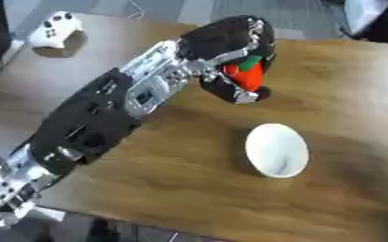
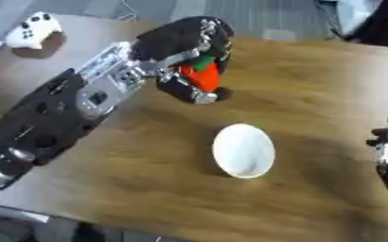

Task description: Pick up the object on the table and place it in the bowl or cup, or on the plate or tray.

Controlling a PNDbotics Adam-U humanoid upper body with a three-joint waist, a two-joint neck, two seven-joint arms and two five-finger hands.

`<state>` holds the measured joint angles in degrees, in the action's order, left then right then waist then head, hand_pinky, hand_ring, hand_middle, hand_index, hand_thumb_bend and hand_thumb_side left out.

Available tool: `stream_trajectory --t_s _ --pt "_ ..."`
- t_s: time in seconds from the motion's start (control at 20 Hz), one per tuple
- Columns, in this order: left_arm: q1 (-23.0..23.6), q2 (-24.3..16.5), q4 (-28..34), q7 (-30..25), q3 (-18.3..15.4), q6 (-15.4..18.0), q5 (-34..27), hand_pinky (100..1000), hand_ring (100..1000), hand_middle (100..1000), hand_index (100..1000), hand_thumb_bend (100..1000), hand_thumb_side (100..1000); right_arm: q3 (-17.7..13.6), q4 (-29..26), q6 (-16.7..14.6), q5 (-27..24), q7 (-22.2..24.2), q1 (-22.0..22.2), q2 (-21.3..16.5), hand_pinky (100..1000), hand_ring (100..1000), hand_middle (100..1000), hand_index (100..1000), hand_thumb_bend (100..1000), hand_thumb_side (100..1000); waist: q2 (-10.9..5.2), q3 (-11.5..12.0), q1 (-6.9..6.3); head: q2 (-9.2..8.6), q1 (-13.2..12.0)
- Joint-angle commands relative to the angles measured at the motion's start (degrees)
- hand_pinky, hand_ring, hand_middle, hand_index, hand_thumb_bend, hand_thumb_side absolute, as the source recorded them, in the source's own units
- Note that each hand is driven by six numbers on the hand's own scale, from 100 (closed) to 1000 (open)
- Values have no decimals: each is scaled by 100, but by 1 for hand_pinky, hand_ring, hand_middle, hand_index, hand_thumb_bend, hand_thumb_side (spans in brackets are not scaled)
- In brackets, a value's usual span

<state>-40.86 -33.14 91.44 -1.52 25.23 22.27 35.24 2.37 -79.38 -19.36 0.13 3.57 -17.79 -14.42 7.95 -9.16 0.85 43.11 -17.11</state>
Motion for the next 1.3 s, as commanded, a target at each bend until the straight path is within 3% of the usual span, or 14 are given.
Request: stream_trajectory --t_s 0.05,0.3,0.35,0.4,1.0,1.3 --pt "-104 -2 -25 42 -31 50 23 763 162 234 368 343 100 -9 -266 3 -65 -12 -93 -97 672 1000 978 633 100 387 -24 -48 -14 6 43" --pt "-85 73 -332 162 -27 169 146 771 160 234 366 338 100 11 -426 51 -139 24 -117 -118 672 1000 978 632 100 388 54 -140 -46 -6 37" --pt "-78 86 -404 184 -23 200 186 770 160 234 366 195 208 13 -443 56 -150 29 -120 -124 672 1000 978 632 100 388 67 -151 -53 -6 34" --pt "-72 103 -472 209 -16 235 206 778 159 235 366 336 100 14 -456 61 -159 33 -121 -128 672 1000 977 632 100 388 74 -157 -58 -2 33" --pt "-149 236 -1178 278 393 951 658 838 166 247 364 323 100 16 -524 91 -169 43 -71 -236 671 1000 977 633 100 388 30 -126 -213 101 49" --pt "-288 268 -1288 172 632 1195 591 851 167 249 364 324 100 32 -529 107 -158 63 -46 -290 670 1000 977 633 100 388 -15 -96 -317 101 92"
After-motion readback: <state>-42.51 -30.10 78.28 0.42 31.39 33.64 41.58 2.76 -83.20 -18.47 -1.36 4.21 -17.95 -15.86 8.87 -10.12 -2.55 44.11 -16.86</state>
